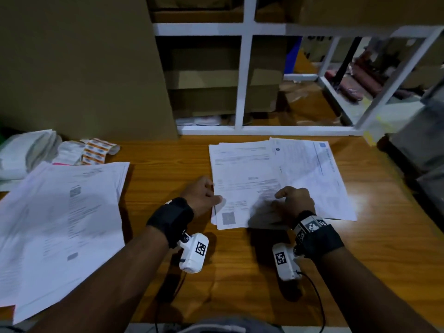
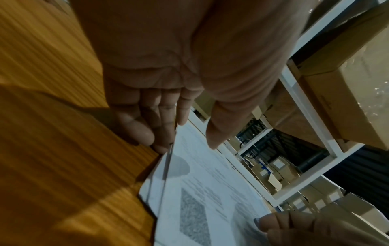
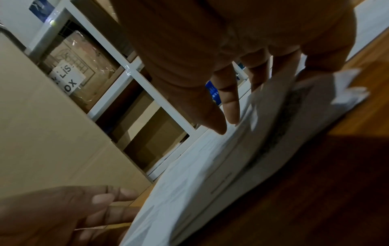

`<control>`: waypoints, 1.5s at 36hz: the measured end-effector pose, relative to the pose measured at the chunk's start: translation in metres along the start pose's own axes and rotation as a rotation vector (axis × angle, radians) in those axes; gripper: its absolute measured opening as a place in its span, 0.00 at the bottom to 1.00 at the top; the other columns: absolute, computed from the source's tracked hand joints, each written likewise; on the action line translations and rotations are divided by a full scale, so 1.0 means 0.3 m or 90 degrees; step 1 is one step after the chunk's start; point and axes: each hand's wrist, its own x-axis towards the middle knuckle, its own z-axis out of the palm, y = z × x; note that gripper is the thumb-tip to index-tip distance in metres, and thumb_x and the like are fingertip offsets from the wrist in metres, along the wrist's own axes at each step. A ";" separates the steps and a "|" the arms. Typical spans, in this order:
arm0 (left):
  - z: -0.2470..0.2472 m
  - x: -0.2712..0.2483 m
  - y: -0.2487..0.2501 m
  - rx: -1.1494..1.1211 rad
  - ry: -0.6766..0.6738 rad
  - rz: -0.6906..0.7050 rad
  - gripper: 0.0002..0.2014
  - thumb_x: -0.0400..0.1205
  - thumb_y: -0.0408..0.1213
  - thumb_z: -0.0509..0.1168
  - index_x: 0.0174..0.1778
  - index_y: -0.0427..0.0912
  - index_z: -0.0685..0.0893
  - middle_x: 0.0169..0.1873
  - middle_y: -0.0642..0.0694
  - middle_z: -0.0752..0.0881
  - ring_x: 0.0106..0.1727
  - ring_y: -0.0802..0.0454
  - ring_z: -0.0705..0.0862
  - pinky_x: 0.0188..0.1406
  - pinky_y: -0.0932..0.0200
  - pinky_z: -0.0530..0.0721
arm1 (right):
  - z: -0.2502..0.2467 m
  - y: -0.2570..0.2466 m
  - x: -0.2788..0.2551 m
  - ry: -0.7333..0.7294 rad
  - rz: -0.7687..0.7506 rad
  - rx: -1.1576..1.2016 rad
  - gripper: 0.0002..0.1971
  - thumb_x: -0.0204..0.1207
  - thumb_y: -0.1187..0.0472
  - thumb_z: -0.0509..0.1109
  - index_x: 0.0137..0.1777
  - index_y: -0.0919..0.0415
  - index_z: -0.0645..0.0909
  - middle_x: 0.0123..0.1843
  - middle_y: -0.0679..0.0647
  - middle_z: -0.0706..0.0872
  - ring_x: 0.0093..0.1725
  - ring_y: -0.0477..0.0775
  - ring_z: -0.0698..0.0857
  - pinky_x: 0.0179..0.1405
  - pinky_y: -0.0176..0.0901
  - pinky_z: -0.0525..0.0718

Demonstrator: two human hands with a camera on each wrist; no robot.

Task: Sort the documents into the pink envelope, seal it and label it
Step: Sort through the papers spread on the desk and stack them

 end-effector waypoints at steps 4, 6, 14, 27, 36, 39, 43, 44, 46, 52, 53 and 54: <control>-0.001 -0.003 -0.040 -0.042 0.023 -0.051 0.28 0.79 0.43 0.76 0.72 0.44 0.75 0.58 0.44 0.88 0.59 0.46 0.87 0.57 0.45 0.87 | -0.001 0.005 -0.001 -0.028 -0.046 0.021 0.07 0.70 0.60 0.78 0.47 0.49 0.85 0.61 0.60 0.83 0.60 0.63 0.84 0.57 0.45 0.82; -0.007 0.005 -0.064 -0.069 0.033 -0.069 0.28 0.76 0.45 0.77 0.70 0.42 0.76 0.56 0.43 0.89 0.58 0.44 0.88 0.58 0.41 0.88 | 0.003 0.000 -0.006 -0.033 -0.059 0.034 0.09 0.72 0.62 0.76 0.51 0.55 0.87 0.60 0.60 0.83 0.59 0.62 0.84 0.54 0.41 0.79; -0.025 -0.056 -0.079 -0.037 -0.022 0.002 0.17 0.86 0.39 0.69 0.71 0.46 0.85 0.67 0.48 0.87 0.65 0.49 0.86 0.70 0.44 0.83 | 0.052 -0.074 -0.079 -0.099 -0.139 0.104 0.08 0.76 0.65 0.72 0.49 0.50 0.83 0.54 0.49 0.84 0.53 0.50 0.81 0.49 0.30 0.70; -0.490 -0.204 -0.080 0.451 0.089 0.118 0.19 0.89 0.40 0.63 0.76 0.51 0.78 0.72 0.46 0.84 0.72 0.43 0.80 0.68 0.50 0.79 | 0.000 -0.390 -0.276 0.161 -0.604 -0.057 0.35 0.68 0.55 0.79 0.76 0.50 0.72 0.80 0.57 0.69 0.80 0.62 0.66 0.75 0.60 0.69; -0.636 -0.254 -0.029 0.228 0.368 0.326 0.14 0.82 0.43 0.73 0.62 0.45 0.85 0.52 0.53 0.88 0.53 0.55 0.86 0.49 0.66 0.78 | -0.021 -0.615 -0.202 0.006 -0.545 -0.146 0.17 0.84 0.52 0.64 0.72 0.43 0.74 0.63 0.53 0.87 0.60 0.61 0.85 0.56 0.49 0.83; -0.650 -0.255 -0.108 0.089 0.458 0.224 0.24 0.82 0.48 0.72 0.71 0.43 0.77 0.61 0.54 0.82 0.61 0.58 0.80 0.57 0.58 0.77 | -0.042 -0.560 -0.148 0.025 -0.498 0.059 0.18 0.83 0.56 0.66 0.73 0.46 0.78 0.66 0.50 0.87 0.63 0.57 0.84 0.58 0.45 0.80; -0.577 -0.233 -0.223 -0.165 0.301 0.068 0.31 0.76 0.61 0.73 0.68 0.45 0.79 0.61 0.46 0.85 0.59 0.50 0.85 0.58 0.50 0.83 | -0.021 -0.462 -0.123 0.031 -0.423 0.210 0.22 0.84 0.61 0.65 0.77 0.46 0.73 0.70 0.46 0.82 0.63 0.49 0.81 0.61 0.41 0.75; -0.540 -0.225 -0.236 -0.233 0.245 0.048 0.28 0.76 0.61 0.73 0.64 0.46 0.80 0.58 0.44 0.87 0.54 0.47 0.87 0.53 0.50 0.83 | 0.001 -0.439 -0.118 0.026 -0.416 0.219 0.23 0.85 0.61 0.65 0.78 0.45 0.72 0.73 0.45 0.81 0.65 0.50 0.80 0.64 0.43 0.76; -0.462 -0.209 -0.259 -0.290 0.170 0.044 0.21 0.80 0.56 0.72 0.61 0.46 0.84 0.56 0.43 0.91 0.55 0.40 0.89 0.52 0.49 0.84 | 0.053 -0.399 -0.112 0.007 -0.396 0.240 0.23 0.85 0.60 0.65 0.77 0.42 0.71 0.75 0.45 0.79 0.68 0.52 0.81 0.70 0.49 0.78; -0.327 -0.169 -0.314 -0.400 0.167 0.082 0.14 0.88 0.28 0.63 0.68 0.41 0.85 0.63 0.45 0.90 0.66 0.44 0.88 0.71 0.40 0.82 | 0.130 -0.332 -0.148 0.065 -0.318 0.222 0.11 0.81 0.54 0.66 0.62 0.49 0.80 0.50 0.50 0.89 0.50 0.53 0.85 0.48 0.40 0.75; -0.323 -0.166 -0.317 -0.412 0.172 0.072 0.14 0.89 0.28 0.62 0.68 0.40 0.85 0.63 0.44 0.90 0.66 0.43 0.87 0.70 0.41 0.82 | 0.131 -0.322 -0.155 0.086 -0.306 0.207 0.11 0.78 0.49 0.65 0.56 0.51 0.82 0.44 0.49 0.88 0.46 0.53 0.84 0.45 0.40 0.73; -0.318 -0.166 -0.316 -0.424 0.173 0.061 0.13 0.89 0.28 0.61 0.67 0.39 0.86 0.63 0.43 0.90 0.66 0.43 0.87 0.70 0.43 0.83 | 0.133 -0.310 -0.161 0.103 -0.299 0.191 0.12 0.76 0.47 0.65 0.50 0.52 0.83 0.40 0.48 0.87 0.44 0.53 0.82 0.43 0.40 0.72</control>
